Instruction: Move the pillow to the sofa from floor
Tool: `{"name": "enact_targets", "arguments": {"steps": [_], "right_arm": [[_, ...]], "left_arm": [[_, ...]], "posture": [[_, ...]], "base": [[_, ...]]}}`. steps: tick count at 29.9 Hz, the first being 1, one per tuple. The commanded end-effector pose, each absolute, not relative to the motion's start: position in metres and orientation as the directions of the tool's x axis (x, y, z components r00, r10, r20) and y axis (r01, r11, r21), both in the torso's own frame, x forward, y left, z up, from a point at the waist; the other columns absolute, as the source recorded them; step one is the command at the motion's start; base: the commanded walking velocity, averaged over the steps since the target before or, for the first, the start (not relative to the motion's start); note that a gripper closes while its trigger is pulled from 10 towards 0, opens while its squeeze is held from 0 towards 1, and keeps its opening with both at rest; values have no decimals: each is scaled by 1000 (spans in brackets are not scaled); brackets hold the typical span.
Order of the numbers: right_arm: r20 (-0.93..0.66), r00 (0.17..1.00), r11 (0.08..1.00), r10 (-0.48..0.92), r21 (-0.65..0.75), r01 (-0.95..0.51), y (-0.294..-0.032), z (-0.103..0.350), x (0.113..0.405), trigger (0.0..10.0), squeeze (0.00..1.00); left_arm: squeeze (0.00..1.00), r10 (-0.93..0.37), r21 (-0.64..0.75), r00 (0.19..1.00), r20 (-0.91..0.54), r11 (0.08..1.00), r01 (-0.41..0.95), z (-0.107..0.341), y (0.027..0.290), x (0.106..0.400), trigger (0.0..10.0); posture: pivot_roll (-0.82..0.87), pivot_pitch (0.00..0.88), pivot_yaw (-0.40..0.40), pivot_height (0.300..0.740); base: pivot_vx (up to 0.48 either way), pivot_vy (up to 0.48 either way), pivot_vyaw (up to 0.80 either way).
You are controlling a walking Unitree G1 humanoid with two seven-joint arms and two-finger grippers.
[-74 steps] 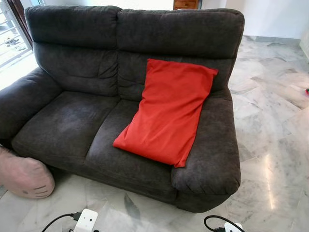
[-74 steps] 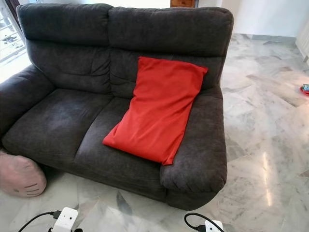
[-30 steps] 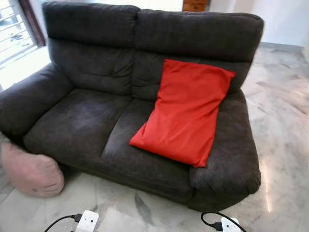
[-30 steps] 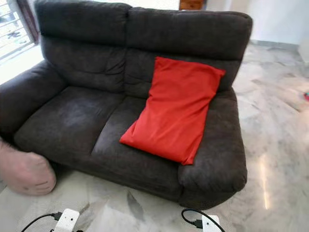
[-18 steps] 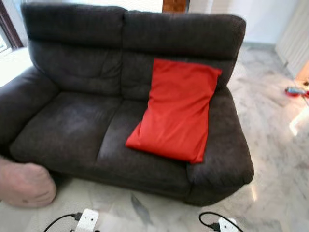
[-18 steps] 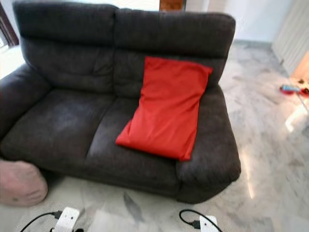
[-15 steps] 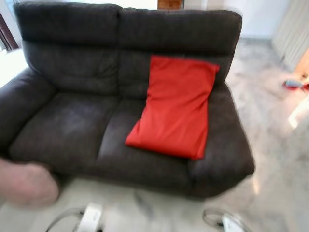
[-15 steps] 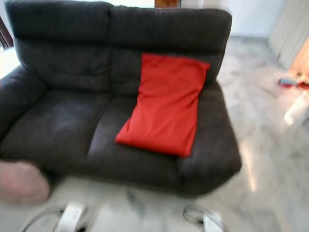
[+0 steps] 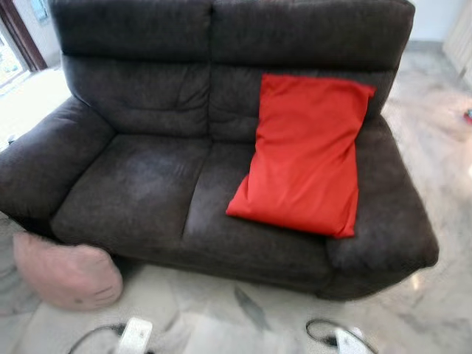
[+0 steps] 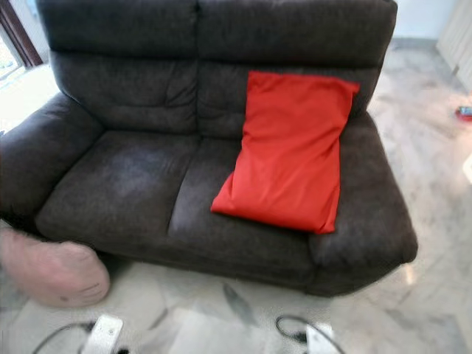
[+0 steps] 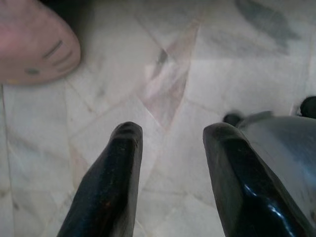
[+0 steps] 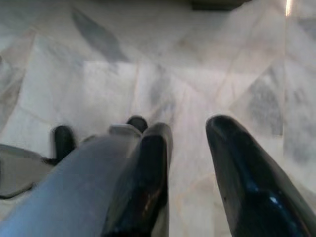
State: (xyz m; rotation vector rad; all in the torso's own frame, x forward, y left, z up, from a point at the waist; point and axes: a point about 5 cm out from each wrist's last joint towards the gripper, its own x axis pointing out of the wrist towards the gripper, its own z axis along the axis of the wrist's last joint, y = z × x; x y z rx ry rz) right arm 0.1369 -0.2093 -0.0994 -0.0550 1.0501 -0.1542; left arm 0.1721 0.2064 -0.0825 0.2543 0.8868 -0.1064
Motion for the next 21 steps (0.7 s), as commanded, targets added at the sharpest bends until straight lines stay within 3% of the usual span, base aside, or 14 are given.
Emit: {"name": "enact_targets", "arguments": {"steps": [1,12,18,21], "right_arm": [[-859,492,989,-142,-106,101,-203,-100,139,10000,0],[-858,488,987,-158,-115,116,-213,-99,135,10000,0],[-861,483,986,-163,-120,117,-217,-99,134,10000,0],[-858,487,986,-163,-119,120,-218,-98,135,10000,0]], "left_arm": [[0,37,191,617,-786,964,186,-83,215,168,10000],[0,33,189,622,-782,964,187,-82,213,170,10000],[0,27,186,627,-779,964,189,-82,209,172,10000],[0,24,184,630,-776,964,190,-82,208,173,10000]], "posture": [[30,62,22,740],[30,63,21,740],[31,66,20,740],[32,65,20,740]], "base": [[0,412,0],[0,412,0],[0,407,-561],[0,406,0]]}}
